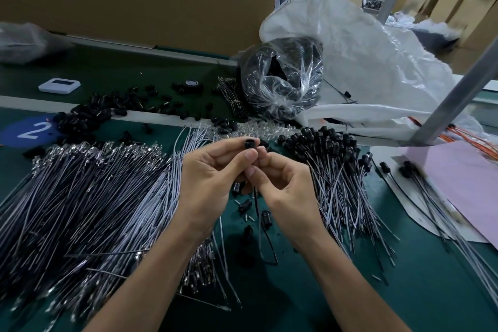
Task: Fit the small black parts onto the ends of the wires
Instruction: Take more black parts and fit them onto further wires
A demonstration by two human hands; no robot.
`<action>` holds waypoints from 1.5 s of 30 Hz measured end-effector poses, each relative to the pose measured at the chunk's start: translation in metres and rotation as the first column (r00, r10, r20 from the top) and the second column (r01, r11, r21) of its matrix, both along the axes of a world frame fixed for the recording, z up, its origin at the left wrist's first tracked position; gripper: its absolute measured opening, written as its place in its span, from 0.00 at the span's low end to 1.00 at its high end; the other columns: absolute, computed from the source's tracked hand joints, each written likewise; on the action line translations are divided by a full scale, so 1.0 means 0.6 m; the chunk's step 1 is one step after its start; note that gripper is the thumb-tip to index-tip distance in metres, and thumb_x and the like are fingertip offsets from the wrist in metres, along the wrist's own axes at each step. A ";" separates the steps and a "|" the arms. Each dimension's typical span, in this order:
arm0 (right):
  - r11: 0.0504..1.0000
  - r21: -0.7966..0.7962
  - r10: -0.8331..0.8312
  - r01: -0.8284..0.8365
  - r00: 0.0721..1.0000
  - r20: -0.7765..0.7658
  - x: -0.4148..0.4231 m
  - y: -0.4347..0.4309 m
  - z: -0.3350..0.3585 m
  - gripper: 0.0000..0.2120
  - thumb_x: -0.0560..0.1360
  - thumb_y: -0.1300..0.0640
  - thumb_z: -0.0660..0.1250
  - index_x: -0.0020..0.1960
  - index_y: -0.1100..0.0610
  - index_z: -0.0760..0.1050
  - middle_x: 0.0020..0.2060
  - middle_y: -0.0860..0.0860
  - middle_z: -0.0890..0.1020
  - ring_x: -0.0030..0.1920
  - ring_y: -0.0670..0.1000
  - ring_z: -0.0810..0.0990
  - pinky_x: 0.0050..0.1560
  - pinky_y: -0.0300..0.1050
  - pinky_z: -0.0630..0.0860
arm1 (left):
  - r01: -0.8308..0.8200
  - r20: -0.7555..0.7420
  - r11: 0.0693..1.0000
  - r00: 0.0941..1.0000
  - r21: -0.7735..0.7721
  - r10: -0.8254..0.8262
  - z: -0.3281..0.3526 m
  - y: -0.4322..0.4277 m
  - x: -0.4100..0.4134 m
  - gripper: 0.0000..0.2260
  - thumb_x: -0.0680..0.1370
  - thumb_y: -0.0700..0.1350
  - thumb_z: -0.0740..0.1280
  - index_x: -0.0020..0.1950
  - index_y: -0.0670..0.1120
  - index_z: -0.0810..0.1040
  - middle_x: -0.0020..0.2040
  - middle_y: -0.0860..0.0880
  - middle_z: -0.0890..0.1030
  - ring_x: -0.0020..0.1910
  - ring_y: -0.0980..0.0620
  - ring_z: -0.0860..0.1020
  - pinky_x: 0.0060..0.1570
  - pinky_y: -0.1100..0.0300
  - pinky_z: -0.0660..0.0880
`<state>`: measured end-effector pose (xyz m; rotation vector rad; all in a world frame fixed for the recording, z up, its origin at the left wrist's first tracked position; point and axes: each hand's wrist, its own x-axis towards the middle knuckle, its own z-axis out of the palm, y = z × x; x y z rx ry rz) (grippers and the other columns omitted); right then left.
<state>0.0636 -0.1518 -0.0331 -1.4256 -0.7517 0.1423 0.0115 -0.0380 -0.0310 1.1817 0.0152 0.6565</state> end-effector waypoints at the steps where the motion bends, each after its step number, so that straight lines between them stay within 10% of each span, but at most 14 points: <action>1: 1.000 0.000 -0.006 0.006 1.000 0.006 0.000 0.000 0.000 0.05 0.76 0.67 0.68 0.49 0.61 0.82 0.40 0.50 0.86 0.43 0.49 0.86 0.45 0.38 0.80 | -0.001 -0.002 1.000 1.000 0.002 0.001 0.001 -0.001 0.000 0.08 0.70 0.43 0.72 0.48 0.46 0.86 0.44 0.44 0.87 0.45 0.47 0.86 0.43 0.59 0.82; 37: 0.966 -0.163 -0.169 0.201 0.967 0.188 -0.009 -0.008 0.005 0.04 0.74 0.63 0.72 0.48 0.60 0.85 0.39 0.50 0.86 0.41 0.49 0.85 0.46 0.51 0.81 | -0.031 -0.047 0.999 0.998 -0.011 0.030 0.004 -0.021 0.004 0.08 0.72 0.48 0.70 0.44 0.47 0.87 0.45 0.46 0.87 0.47 0.49 0.85 0.47 0.62 0.79; 45: 0.803 -0.374 -0.356 0.465 0.876 0.325 0.057 -0.056 0.007 0.11 0.78 0.66 0.66 0.52 0.53 0.84 0.43 0.44 0.85 0.43 0.38 0.81 0.44 0.29 0.76 | -0.057 -0.166 0.976 0.986 -0.212 0.022 0.010 0.031 -0.002 0.10 0.72 0.47 0.69 0.48 0.42 0.82 0.39 0.46 0.86 0.20 0.58 0.74 0.21 0.69 0.70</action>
